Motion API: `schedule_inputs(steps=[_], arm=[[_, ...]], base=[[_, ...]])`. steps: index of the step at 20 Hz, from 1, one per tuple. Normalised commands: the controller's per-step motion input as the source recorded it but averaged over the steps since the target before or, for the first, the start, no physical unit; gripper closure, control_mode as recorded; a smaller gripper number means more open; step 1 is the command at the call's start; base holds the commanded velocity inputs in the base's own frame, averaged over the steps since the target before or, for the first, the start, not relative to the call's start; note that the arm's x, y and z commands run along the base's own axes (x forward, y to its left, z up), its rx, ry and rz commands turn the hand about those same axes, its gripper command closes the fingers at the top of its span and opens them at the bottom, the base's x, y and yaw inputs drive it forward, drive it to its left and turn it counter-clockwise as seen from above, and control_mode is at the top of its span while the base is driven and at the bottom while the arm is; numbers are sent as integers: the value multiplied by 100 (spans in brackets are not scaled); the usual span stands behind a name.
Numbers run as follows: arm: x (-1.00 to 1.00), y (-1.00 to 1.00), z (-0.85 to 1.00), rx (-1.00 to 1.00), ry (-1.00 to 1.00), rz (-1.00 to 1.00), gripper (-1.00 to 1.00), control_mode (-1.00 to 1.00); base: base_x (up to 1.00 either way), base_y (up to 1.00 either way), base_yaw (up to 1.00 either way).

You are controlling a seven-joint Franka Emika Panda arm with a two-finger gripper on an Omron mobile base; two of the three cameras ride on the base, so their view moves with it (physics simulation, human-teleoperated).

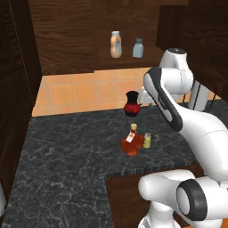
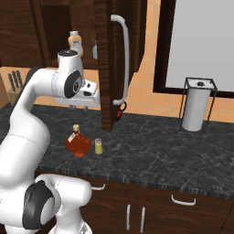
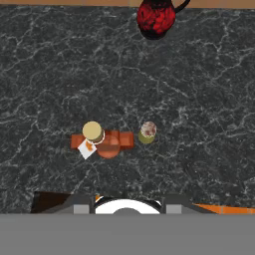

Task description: Put the shaker and condiment bottle from the counter next to their counterparts in the cabinet.

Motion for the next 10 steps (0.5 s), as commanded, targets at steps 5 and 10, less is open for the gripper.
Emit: schedule_inputs(steps=[5,10], arm=[[-4,0,0,0,0,0,-100,-100],[-11,0,0,0,0,0,-100,-100]], base=[[0,0,0],[0,0,0]])
